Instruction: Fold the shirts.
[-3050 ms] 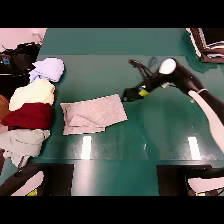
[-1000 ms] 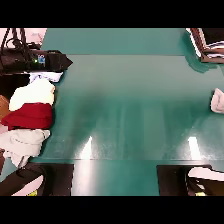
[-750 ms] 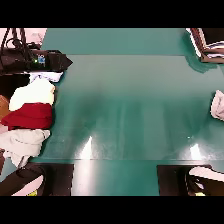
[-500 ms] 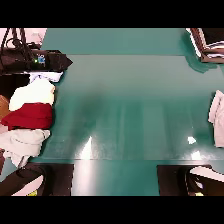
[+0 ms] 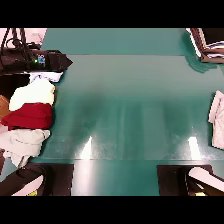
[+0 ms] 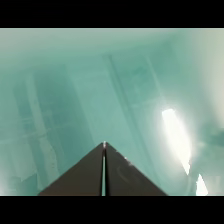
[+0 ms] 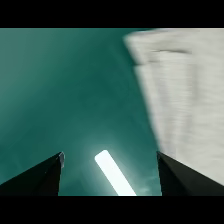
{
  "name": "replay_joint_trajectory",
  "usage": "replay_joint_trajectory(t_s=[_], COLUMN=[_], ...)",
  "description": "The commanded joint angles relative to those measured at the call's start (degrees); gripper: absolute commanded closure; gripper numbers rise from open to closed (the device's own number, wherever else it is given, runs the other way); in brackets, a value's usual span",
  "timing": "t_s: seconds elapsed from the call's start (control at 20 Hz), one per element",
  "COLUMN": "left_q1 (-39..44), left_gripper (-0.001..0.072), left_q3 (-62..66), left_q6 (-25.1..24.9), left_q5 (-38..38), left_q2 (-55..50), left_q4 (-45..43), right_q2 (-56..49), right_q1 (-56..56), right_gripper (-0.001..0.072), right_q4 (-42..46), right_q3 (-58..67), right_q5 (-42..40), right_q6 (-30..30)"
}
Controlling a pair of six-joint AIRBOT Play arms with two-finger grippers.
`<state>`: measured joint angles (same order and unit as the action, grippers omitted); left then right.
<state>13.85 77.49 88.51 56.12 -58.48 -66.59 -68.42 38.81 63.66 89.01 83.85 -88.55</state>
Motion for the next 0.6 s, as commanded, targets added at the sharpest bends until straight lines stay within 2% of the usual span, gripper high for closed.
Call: replay_joint_trajectory(t_s=[0.0,0.05,0.15,0.2,0.25,0.55], left_q1=[0.0,0.0,0.0,0.0,0.0,0.0], left_gripper=[0.0686,0.0686,0.0686,0.0686,0.0686,0.0686], left_q3=[0.0,0.0,0.0,0.0,0.0,0.0], left_q6=[0.0,0.0,0.0,0.0,0.0,0.0], left_q5=[-0.4,-0.7,-0.9,-0.9,-0.9,-0.9], left_q2=[0.0,0.0,0.0,0.0,0.0,0.0], left_q4=[0.0,0.0,0.0,0.0,0.0,0.0], right_q2=[1.2,1.2,1.2,1.2,1.2,1.2], right_q1=[-15.4,-19.6,-26.3,-29.0,-30.9,-35.5], right_gripper=[0.017,0.0291,0.0468,0.0626,0.0698,0.0698], right_q4=[-3.6,-3.5,-3.5,-3.6,-3.6,-3.6], right_q3=[0.4,0.4,0.4,0.4,0.4,0.4], right_q5=[-0.2,-0.2,-0.8,-1.3,-1.3,-1.3], right_q6=[0.1,0.2,0.2,0.7,1.7,1.9])
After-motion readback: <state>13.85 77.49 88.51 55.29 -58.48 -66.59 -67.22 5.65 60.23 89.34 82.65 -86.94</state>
